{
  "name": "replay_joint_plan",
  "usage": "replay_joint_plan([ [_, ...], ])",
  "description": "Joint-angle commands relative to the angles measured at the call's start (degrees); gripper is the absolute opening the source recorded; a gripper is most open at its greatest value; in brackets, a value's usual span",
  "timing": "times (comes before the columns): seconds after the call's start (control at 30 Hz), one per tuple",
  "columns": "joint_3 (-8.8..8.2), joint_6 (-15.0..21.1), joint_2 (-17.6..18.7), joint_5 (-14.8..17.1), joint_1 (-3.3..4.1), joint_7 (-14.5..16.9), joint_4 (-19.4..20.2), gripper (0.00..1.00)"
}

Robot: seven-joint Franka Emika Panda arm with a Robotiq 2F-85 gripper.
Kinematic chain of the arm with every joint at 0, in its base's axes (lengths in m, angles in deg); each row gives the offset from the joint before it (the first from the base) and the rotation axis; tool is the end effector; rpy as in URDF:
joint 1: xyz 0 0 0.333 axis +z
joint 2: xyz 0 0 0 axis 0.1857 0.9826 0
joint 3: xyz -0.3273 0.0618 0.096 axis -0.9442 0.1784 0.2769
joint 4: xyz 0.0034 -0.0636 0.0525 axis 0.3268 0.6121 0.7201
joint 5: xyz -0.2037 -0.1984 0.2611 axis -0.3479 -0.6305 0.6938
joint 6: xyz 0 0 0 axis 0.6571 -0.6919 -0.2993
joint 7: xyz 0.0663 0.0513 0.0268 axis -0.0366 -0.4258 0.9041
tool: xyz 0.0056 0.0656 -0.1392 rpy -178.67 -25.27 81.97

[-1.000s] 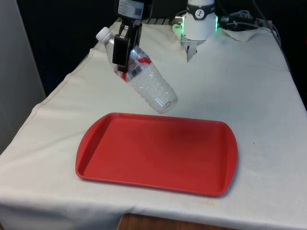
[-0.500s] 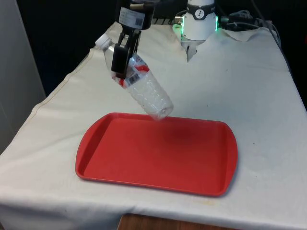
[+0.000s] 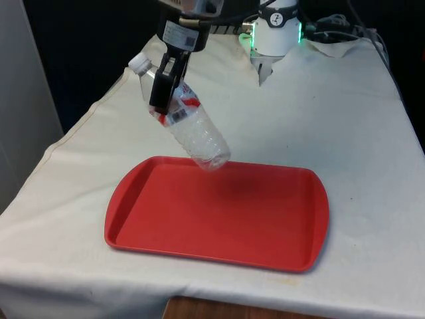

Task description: Place the bottle upright on the tray.

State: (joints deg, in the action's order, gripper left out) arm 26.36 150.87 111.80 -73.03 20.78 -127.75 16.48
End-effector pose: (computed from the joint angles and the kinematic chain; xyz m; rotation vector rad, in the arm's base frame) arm 0.7414 -0.1140 0.3239 2.0846 -2.0329 0.4780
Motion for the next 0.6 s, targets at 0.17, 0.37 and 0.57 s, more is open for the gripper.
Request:
replay_joint_plan([
  [0.17,-0.4,0.2,0.7,-2.9,0.46,-2.3,-0.3,0.12],
  [0.37,0.06,-0.1,0.7,-4.6,0.17,-2.9,0.0,0.12],
  [0.57,-0.23,0.1,2.1,-7.9,0.8,-6.8,-0.7,0.12],
])
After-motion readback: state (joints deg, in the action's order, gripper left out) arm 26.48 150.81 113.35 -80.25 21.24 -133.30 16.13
